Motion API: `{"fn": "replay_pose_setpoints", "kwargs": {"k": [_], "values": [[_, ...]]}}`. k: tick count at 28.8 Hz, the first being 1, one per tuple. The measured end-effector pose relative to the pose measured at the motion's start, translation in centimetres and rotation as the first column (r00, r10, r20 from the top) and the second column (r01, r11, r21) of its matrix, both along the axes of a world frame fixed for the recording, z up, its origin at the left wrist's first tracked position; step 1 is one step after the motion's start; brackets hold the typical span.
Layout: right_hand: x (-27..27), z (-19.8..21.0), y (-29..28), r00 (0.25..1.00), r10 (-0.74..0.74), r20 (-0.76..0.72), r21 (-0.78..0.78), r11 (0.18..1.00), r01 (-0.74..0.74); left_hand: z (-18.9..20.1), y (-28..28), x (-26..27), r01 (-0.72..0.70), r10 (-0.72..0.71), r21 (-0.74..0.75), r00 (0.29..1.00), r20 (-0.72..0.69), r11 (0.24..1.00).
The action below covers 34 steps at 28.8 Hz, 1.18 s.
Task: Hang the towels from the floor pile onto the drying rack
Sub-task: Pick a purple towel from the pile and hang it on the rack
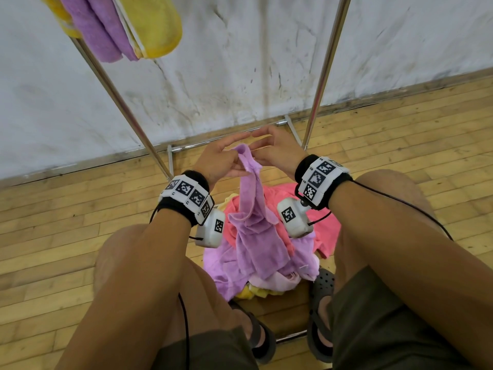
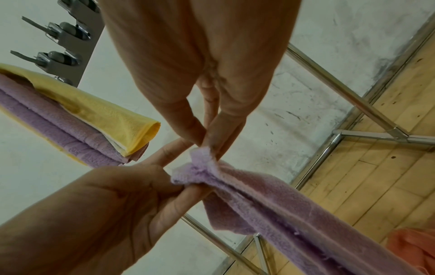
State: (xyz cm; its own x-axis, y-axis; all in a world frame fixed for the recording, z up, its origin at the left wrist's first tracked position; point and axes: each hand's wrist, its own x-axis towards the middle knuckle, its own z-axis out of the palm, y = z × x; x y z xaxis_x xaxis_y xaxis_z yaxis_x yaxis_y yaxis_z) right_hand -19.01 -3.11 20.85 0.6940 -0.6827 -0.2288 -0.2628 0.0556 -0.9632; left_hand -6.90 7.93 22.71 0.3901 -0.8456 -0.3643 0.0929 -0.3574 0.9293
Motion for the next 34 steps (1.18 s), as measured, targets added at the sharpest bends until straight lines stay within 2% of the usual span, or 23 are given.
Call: {"fn": "replay_pose_setpoints", "kwargs": {"k": [3,17,24,30,34], "values": [[0.0,-0.1,0.0,0.999,-0.035,0.014,0.02,0.999,0.035,-0.1,0.1,0.0,0.014,-0.014,0.014,1.0,-0.002,1.0],[0.1,-0.4,-0.1,1.0,-0.01,0.001,0.009,1.0,0.01,-0.6,0.0,0.5,0.085,-0.09,0.042,0.985,0.145,0.996],[0.1,-0.3,-0.1,1.0,0.028,-0.006,-0.124,0.992,-0.029,-1.1,-0.1,1.0,0.057,-0.079,0.075,0.934,0.349,0.996],[0.0,-0.7,-0.2,0.981,0.108,-0.161,-0.351,0.923,-0.16,-1.4,-0.3,1.7,0.029,-0.053,0.051,0.829,0.557,0.998],[0.0,-0.8,-0.3,0.976,0.112,-0.188,-0.36,0.916,-0.174,-1.7,-0.3,1.9,0.016,-0.022,0.015,0.822,0.569,1.0]]}}
